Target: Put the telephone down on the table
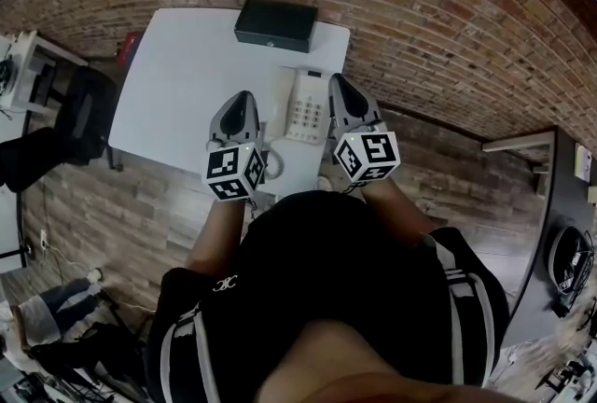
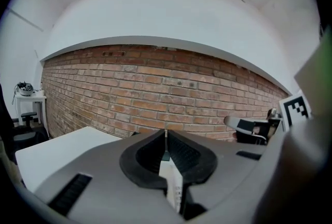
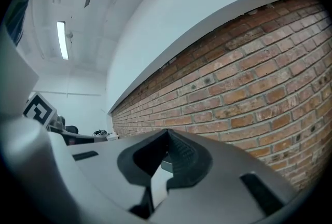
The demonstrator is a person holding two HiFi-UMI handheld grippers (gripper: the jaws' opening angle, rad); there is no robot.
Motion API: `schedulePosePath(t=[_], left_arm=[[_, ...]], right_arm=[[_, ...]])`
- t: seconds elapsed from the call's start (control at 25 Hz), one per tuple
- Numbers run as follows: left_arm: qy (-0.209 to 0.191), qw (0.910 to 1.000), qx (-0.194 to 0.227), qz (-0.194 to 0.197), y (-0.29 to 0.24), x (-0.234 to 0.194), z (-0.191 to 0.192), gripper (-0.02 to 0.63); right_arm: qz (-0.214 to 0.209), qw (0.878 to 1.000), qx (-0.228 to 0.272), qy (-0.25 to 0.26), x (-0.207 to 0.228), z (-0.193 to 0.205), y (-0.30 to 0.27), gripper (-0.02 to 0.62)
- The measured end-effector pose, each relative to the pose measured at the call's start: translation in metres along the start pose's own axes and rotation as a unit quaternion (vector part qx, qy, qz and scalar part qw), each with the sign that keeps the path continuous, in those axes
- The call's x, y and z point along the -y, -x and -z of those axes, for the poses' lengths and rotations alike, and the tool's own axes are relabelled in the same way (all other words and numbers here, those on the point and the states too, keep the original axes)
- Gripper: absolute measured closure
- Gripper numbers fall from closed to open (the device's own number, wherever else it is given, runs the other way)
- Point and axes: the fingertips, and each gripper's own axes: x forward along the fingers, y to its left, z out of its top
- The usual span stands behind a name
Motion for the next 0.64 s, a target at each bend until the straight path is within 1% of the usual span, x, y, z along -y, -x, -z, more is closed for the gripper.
schedulePosePath(t=[0.36,0.48,0.64], left_arm=[[-0.016,0.9998,-0.009,-0.007,-0.004,0.002,0.003,0.589],[-0.012,0.9998,-0.013,-0.007,-0.006,0.003,0.004,0.589],[-0.004,0.9999,-0.015,-0.001,-0.012,0.006,0.005,0.59]], right_arm=[[-0.002,1.0,-0.008,-0.009,0.006,0.007,0.0,0.597],[-0.006,1.0,-0.011,-0.007,0.007,0.008,0.0,0.597],[0.001,1.0,-0.021,0.009,0.013,0.012,-0.002,0.597]])
